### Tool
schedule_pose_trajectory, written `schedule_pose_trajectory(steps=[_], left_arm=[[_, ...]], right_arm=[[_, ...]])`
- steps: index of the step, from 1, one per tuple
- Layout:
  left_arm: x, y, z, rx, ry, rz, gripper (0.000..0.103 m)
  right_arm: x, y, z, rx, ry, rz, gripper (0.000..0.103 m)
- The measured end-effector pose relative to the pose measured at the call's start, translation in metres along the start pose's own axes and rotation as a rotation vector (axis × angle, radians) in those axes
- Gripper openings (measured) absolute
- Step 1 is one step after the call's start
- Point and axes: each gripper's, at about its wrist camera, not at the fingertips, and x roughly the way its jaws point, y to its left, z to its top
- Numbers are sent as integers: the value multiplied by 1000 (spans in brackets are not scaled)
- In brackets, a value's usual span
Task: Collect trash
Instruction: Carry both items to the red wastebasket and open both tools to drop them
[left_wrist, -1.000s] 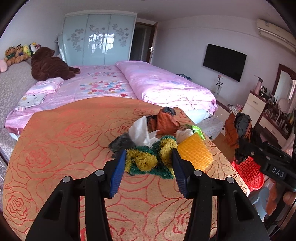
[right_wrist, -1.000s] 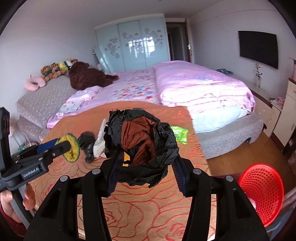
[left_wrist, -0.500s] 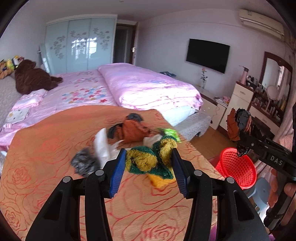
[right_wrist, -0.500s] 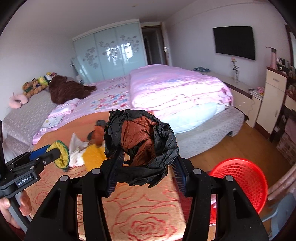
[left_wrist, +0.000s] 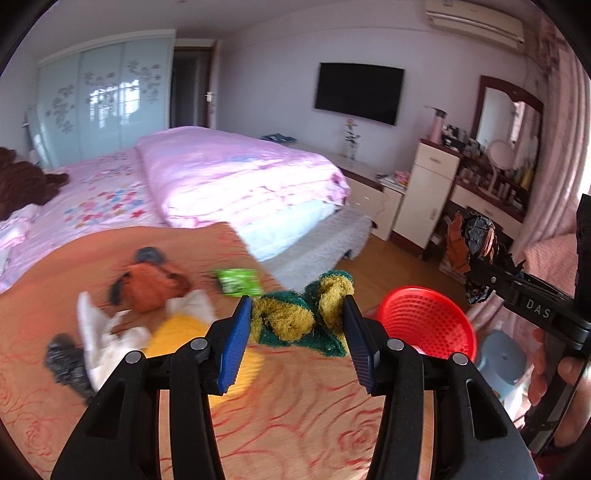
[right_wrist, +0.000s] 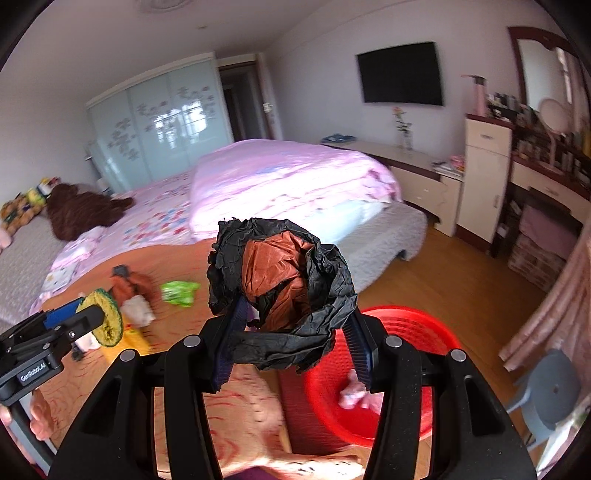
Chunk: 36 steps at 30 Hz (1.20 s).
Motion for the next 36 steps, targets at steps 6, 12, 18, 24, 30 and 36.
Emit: schedule_pose_trajectory(steps=[6, 12, 18, 24, 30, 36], left_arm=[[36, -43, 4, 57, 53, -71, 47], [68, -76, 1, 106, 113, -127, 47], [97, -104, -7, 147, 176, -175, 47], [128, -122, -16, 175, 247, -188, 47], [145, -131, -25, 195, 297, -220, 48], [148, -133, -29, 199, 310, -234, 56]], right_arm=[[2, -45, -6, 71, 2, -94, 50], [13, -80, -22, 125, 37, -167, 51], [29, -97, -35, 151, 88, -187, 51], [43, -111, -42, 180, 135, -198, 53], [55, -119, -49, 213, 182, -193, 56], [59, -119, -51, 225, 198, -201, 63]])
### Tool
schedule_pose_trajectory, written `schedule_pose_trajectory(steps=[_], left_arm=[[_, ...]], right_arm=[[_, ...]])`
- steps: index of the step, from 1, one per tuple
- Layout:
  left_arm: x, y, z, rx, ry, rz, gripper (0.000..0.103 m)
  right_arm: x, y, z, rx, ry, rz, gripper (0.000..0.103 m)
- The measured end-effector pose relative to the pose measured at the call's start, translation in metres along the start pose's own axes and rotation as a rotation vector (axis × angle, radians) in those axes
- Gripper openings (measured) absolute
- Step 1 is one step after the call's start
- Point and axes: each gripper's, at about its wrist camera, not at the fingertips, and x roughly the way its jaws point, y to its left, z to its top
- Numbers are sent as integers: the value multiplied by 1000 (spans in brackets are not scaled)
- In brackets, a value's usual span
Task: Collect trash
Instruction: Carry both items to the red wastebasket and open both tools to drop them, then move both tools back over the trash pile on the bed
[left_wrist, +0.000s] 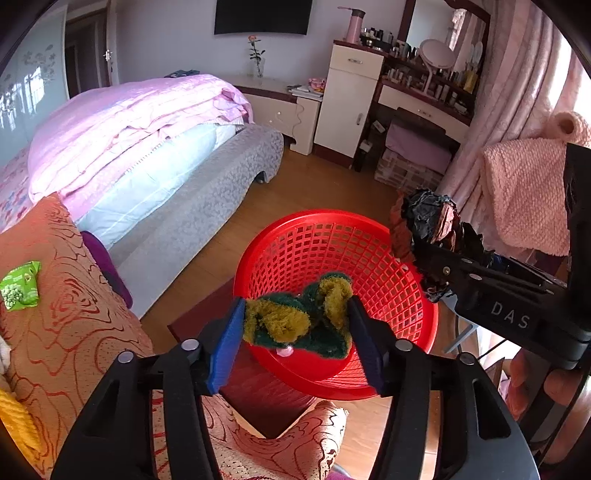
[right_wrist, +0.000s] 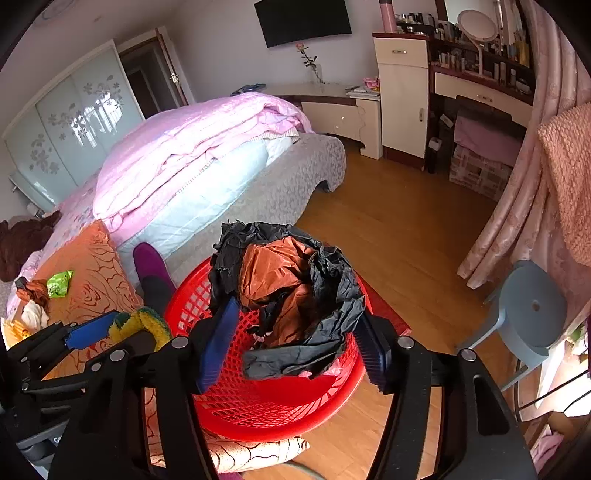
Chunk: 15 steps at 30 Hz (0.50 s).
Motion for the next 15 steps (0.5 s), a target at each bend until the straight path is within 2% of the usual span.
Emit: schedule_pose_trajectory(steps=[3, 7, 15], left_arm=[[0, 1, 0, -7, -3, 3, 64], [-2, 2, 0, -15, -3, 3, 70], [-21, 11, -4, -34, -44, 28, 72]], right_arm=[[-1, -2, 1, 15, -2, -1, 67], [-3, -1, 0, 15, -7, -3, 68], [-12, 4, 0, 0, -39, -6, 68]])
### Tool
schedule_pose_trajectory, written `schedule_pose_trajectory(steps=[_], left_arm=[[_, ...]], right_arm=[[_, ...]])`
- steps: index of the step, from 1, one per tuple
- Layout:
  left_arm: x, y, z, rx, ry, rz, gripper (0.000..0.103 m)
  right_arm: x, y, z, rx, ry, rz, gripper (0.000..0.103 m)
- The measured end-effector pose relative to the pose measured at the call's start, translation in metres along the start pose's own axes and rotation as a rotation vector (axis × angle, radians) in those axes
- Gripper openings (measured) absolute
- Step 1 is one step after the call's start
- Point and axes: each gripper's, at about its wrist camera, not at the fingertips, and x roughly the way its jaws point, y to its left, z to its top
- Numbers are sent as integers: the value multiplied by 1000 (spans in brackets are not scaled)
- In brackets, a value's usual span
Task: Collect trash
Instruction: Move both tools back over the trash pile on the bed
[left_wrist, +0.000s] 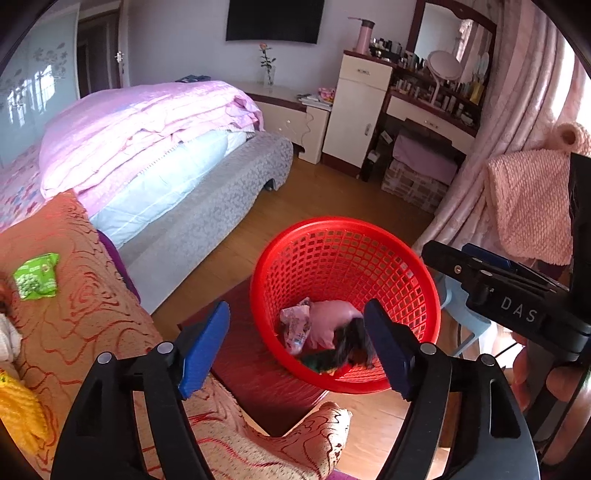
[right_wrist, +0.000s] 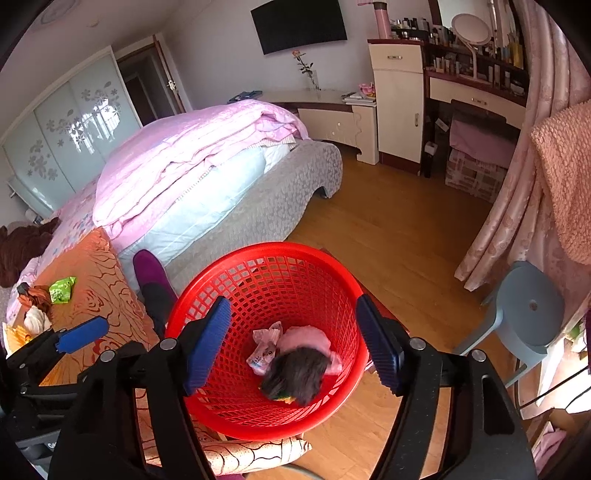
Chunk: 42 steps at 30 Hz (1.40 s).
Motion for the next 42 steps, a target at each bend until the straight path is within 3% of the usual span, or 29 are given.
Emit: schedule_pose_trajectory(steps=[9, 21, 33, 42], left_arm=[[-29, 20, -7, -53, -62, 49, 73], [-89, 61, -26, -127, -146, 186, 73], [-160, 129, -51, -246, -224, 352, 73], [-218, 211, -87, -393, -256, 504, 73]], right_arm=[[-15, 20, -1, -50, -46, 18, 68], [-36, 78, -14, -190, -85, 139, 68], [-55, 135, -29, -311, -80, 239, 68], [-62, 164, -38, -365, -70, 283, 68]])
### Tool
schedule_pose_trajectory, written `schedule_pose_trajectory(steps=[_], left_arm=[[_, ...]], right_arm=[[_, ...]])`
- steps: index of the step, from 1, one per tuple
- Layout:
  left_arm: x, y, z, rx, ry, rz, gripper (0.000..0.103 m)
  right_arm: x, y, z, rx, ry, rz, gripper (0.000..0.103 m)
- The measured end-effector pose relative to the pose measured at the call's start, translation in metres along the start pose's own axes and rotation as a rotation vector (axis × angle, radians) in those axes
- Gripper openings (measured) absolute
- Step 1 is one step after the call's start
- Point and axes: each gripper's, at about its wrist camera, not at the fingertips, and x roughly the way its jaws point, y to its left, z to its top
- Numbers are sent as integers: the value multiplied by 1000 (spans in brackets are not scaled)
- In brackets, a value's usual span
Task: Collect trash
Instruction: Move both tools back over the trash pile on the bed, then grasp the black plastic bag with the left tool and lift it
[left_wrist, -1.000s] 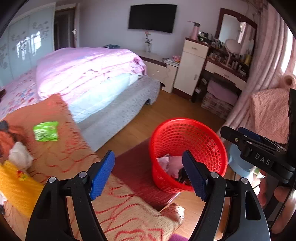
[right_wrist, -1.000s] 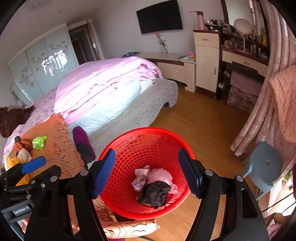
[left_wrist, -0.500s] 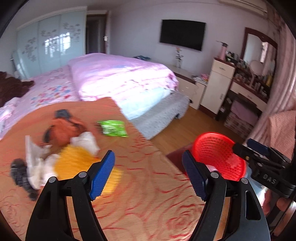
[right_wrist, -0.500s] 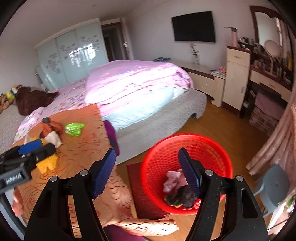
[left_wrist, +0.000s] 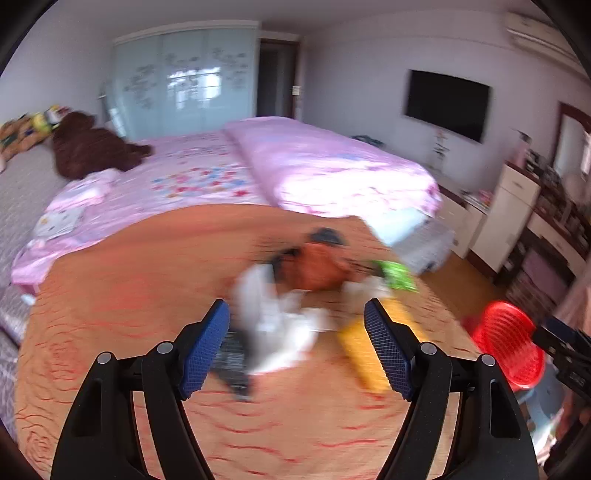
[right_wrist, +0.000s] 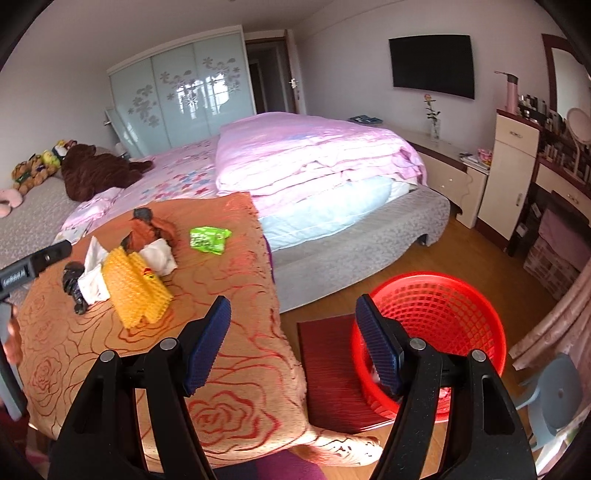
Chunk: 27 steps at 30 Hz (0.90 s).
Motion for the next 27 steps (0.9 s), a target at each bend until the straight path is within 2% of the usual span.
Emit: schedule_pose_trajectory(steps=[4, 8, 20, 21, 27], left_arm=[[1, 46, 4, -73, 7, 58, 73], [8, 71, -3, -107, 29, 63, 73], [50, 69, -29, -127, 147, -9, 72], [53, 69, -31, -127, 153, -11, 70], [60, 69, -34, -140, 168, -41, 37]], right_arm=[[1, 10, 0, -15, 5, 17, 68], [4, 22, -1, -30, 13, 36, 68], [10, 41, -3, -56, 33, 67, 68], [10, 42, -3, -58, 34, 68, 68], [13, 51, -5, -85, 38, 77, 68]])
